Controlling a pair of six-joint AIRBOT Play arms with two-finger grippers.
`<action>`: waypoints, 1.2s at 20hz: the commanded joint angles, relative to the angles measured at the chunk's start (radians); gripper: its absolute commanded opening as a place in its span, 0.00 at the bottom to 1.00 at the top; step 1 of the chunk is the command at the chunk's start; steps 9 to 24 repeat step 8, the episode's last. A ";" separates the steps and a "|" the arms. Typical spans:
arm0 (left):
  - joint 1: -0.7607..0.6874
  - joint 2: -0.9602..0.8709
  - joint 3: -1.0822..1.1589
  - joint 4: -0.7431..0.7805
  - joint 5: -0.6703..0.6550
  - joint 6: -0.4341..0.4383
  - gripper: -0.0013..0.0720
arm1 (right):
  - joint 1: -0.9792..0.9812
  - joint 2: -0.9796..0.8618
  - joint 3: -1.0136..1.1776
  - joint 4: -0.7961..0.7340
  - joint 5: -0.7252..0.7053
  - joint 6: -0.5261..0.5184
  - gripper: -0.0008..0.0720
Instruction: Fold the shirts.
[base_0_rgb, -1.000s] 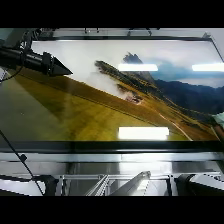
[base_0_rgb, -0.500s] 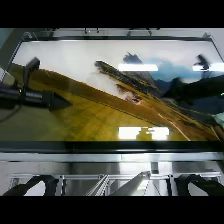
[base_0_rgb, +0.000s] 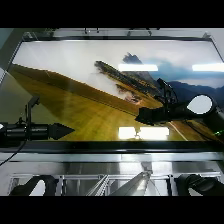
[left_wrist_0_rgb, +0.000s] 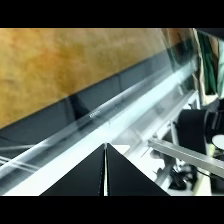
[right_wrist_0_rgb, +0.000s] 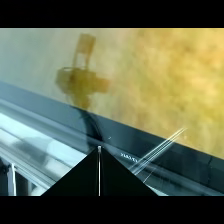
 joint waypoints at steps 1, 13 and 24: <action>0.025 0.080 -0.018 0.000 0.011 0.005 0.05 | 0.010 -0.001 -0.007 0.015 -0.007 0.000 0.03; 0.024 0.180 -0.018 0.000 0.015 0.005 0.04 | 0.010 -0.002 -0.007 0.015 -0.008 0.000 0.03; 0.024 0.180 -0.018 0.000 0.015 0.005 0.04 | 0.010 -0.002 -0.007 0.015 -0.008 0.000 0.03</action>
